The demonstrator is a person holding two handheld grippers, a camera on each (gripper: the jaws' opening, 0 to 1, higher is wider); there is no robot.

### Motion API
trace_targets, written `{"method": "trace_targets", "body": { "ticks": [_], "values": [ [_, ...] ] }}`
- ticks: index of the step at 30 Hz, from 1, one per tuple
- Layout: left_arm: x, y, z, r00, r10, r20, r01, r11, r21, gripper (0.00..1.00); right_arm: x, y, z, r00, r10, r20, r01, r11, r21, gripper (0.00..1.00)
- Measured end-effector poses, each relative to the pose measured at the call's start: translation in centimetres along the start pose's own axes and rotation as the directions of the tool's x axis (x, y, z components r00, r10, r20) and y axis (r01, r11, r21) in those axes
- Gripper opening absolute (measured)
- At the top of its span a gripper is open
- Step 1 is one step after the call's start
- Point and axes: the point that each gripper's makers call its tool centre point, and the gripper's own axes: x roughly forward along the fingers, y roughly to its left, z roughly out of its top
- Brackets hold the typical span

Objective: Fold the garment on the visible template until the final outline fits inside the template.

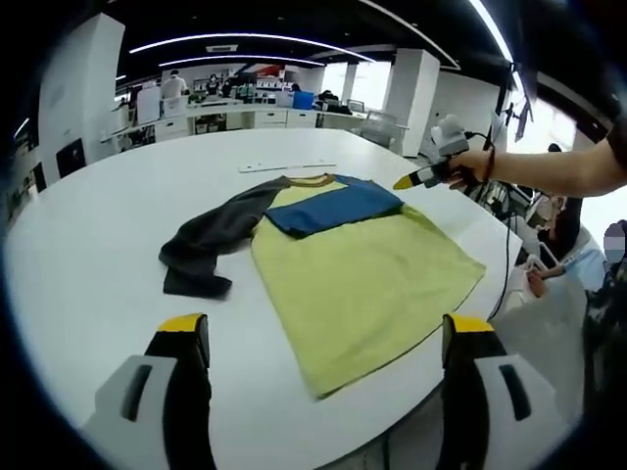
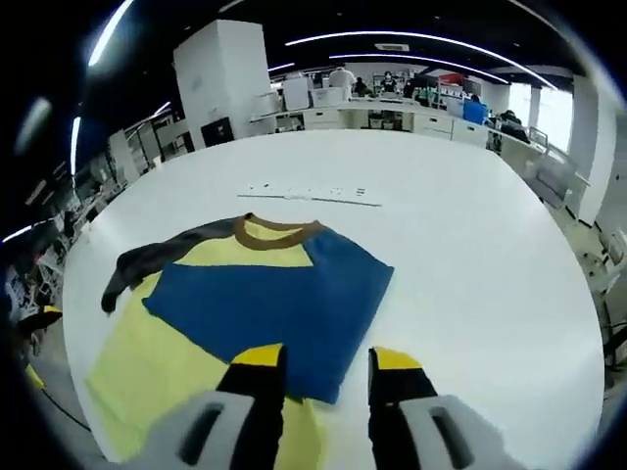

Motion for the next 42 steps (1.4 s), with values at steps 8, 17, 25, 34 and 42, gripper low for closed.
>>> {"method": "trace_targets", "body": {
  "ticks": [8, 17, 25, 34, 42],
  "values": [
    [0.2, -0.1, 0.4, 1.0, -0.008, 0.016, 0.009, 1.0, -0.01, 0.95, -0.2, -0.9, -2.3, 0.999, 0.001, -0.041, -0.001, 1.0, 0.001, 0.23],
    [0.1, -0.1, 0.4, 1.0, -0.01, 0.016, 0.011, 1.0, -0.021, 0.92, 0.6, -1.3, -3.9, 0.997, 0.005, -0.081, -0.004, 1.0, 0.018, 0.13],
    [0.0, 0.1, 0.0, 1.0, -0.004, 0.002, 0.004, 1.0, -0.022, 0.91, 0.8, -0.6, -4.3, 0.994, 0.051, -0.094, -0.049, 0.999, 0.021, 0.12],
    [-0.4, 0.3, 0.5, 1.0, 0.005, 0.024, -0.005, 0.999, -0.034, 0.91, 1.7, 0.5, -4.2, 0.992, 0.116, -0.048, -0.108, 0.983, 0.146, 0.0],
    [-0.4, 0.4, 0.3, 1.0, 0.008, 0.025, -0.007, 0.999, -0.042, 0.91, 1.0, -1.3, -3.8, 0.997, 0.03, -0.065, -0.027, 0.999, 0.045, 0.0]
  ]
}}
